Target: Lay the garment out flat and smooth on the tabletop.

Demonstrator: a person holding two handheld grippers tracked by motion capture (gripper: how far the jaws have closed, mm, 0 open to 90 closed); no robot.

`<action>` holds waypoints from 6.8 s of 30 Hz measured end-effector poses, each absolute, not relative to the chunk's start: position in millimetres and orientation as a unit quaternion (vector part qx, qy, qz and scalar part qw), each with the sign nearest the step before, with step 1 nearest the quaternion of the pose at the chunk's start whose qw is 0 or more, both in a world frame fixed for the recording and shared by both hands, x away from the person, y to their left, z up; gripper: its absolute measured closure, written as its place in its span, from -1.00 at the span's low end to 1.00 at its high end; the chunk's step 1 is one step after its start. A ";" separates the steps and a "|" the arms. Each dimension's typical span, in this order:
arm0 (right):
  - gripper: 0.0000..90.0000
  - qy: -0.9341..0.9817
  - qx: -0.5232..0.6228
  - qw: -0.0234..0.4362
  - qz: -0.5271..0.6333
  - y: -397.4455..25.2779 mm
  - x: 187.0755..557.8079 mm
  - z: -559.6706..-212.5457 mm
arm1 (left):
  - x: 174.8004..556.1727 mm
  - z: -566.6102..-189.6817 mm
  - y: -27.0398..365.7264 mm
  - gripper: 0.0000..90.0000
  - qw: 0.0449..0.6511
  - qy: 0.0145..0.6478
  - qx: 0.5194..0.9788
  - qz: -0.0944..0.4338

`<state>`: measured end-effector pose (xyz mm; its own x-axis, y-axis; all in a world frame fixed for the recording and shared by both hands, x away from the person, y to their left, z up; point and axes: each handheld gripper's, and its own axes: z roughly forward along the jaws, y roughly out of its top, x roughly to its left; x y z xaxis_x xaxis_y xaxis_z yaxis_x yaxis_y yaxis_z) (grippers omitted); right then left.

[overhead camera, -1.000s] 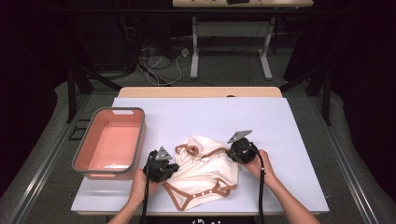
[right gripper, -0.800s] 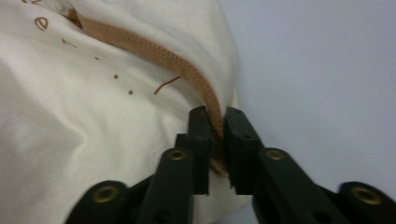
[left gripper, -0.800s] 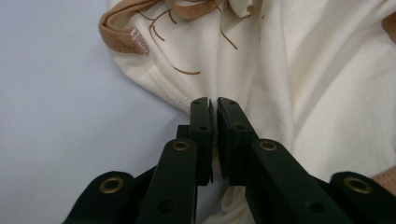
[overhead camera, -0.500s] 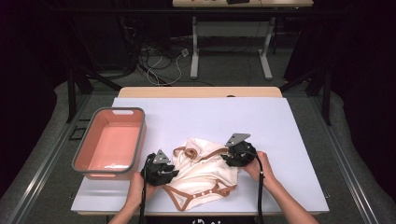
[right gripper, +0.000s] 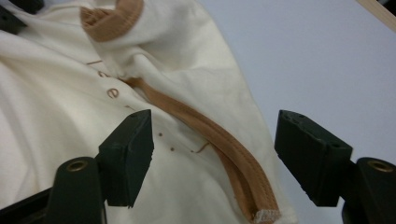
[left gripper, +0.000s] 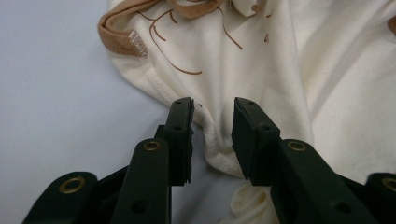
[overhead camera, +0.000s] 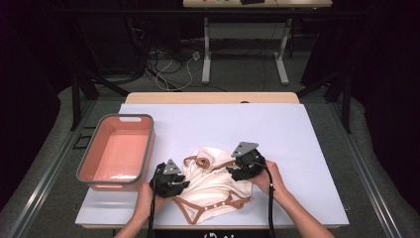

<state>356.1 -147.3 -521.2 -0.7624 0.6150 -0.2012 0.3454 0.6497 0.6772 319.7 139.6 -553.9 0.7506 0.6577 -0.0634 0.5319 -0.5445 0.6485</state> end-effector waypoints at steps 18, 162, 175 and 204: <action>0.64 0.908 0.223 0.190 0.300 -96.7 364.5 -539.5 | 320.5 -554.8 140.1 0.55 0.338 0.341 0.872 0.093; -0.68 0.866 0.363 0.118 0.322 -200.6 347.4 -532.0 | 326.6 -529.1 100.3 -0.66 0.319 0.310 0.876 0.186; -0.66 0.868 0.354 0.121 0.327 -199.1 348.2 -533.9 | 351.7 -532.3 72.7 -0.63 0.303 0.303 0.885 0.184; -0.65 0.871 0.349 0.130 0.322 -199.9 347.6 -535.6 | 371.4 -546.0 25.6 0.86 0.281 0.256 0.911 0.161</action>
